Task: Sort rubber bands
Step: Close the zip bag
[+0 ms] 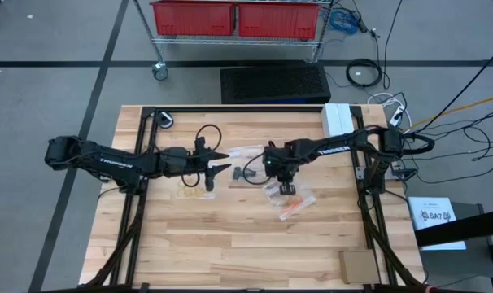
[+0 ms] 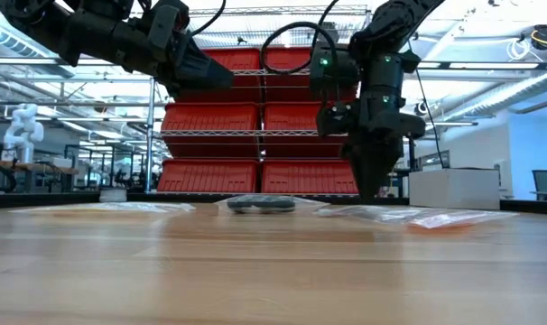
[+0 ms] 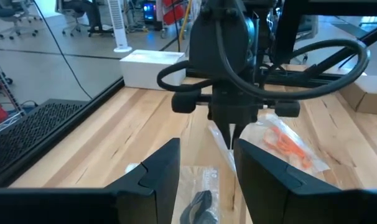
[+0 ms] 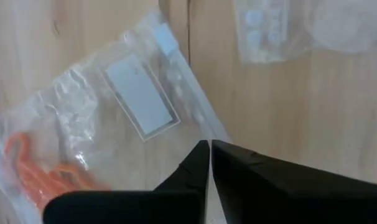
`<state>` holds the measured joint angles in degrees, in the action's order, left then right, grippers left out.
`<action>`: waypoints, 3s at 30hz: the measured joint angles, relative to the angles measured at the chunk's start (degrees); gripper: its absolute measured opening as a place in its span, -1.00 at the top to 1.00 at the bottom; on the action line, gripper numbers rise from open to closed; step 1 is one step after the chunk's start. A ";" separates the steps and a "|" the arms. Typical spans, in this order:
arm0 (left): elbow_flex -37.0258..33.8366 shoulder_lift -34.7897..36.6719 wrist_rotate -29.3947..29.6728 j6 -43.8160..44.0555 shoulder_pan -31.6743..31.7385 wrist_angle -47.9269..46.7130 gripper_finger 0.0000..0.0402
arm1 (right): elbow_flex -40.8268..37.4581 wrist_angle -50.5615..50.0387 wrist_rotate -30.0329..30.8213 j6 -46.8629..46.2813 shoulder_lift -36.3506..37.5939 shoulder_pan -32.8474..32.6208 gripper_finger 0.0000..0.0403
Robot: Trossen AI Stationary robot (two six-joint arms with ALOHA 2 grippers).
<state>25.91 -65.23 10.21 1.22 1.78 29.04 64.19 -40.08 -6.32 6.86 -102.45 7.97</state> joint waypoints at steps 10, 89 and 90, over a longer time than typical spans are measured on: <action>0.00 0.00 -0.31 0.07 0.00 0.00 0.22 | 3.25 -1.31 0.34 0.87 -0.01 -1.01 0.45; 3.94 -15.06 -14.18 10.46 -1.79 19.66 0.25 | 10.75 3.45 31.88 -6.17 13.57 -19.17 1.00; 3.93 -15.06 -14.12 10.48 -1.81 19.66 0.27 | 10.75 3.45 31.86 -6.17 13.57 -19.17 1.00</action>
<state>29.85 -80.29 -3.91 11.70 -0.03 48.70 74.94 -36.62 25.54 0.69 -88.88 -11.20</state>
